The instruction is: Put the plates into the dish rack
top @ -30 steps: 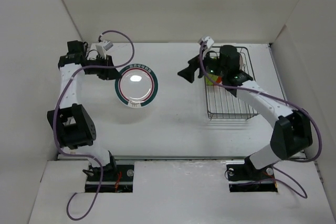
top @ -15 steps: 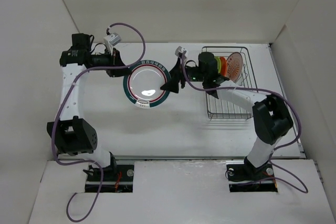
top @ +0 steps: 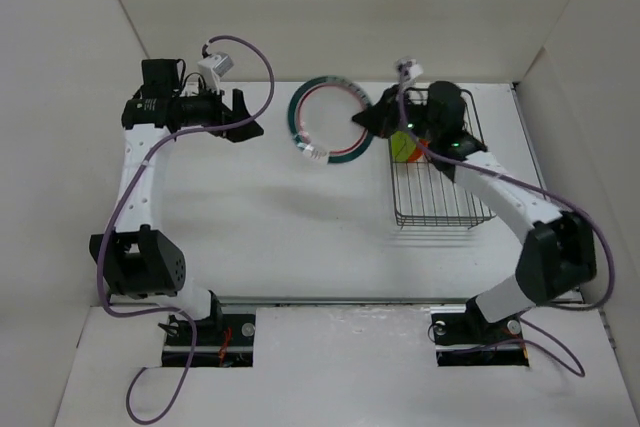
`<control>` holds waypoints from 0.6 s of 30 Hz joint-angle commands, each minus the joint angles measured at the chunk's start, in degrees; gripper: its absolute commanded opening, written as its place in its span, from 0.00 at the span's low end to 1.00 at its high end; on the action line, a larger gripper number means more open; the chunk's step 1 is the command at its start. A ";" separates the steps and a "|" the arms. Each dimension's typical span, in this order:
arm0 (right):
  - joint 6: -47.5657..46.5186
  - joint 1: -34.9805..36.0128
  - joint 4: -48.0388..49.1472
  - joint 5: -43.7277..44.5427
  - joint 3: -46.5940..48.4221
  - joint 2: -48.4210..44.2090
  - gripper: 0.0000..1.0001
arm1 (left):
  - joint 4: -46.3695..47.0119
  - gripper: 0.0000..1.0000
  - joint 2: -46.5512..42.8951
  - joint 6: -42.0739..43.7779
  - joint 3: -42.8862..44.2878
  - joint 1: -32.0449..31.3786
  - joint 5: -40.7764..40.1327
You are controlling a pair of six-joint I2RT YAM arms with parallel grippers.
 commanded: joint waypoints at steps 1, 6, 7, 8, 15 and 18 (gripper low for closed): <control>-11.90 -7.24 -17.60 30.80 8.05 -11.37 0.00 | 8.43 1.00 -4.42 -7.25 -2.09 -4.06 -15.92; -17.45 -18.68 -30.98 44.87 15.17 -15.16 0.00 | 10.55 1.00 -4.43 -9.01 -3.76 -9.52 -27.90; -18.85 -20.17 -31.00 46.46 15.71 -15.77 0.00 | 10.55 1.00 -3.47 -9.01 -3.15 -10.05 -29.22; -18.87 -21.58 -31.61 48.39 15.71 -15.78 0.00 | 9.77 1.00 -2.94 -9.01 -3.15 -10.58 -29.23; -22.02 -29.76 -25.11 45.34 14.92 -12.45 0.00 | 7.92 1.00 -0.56 -8.49 -0.60 -12.34 -29.76; -22.65 -29.77 -22.83 45.33 12.56 -11.03 0.00 | 7.92 1.00 -0.56 -7.96 -1.30 -12.34 -29.76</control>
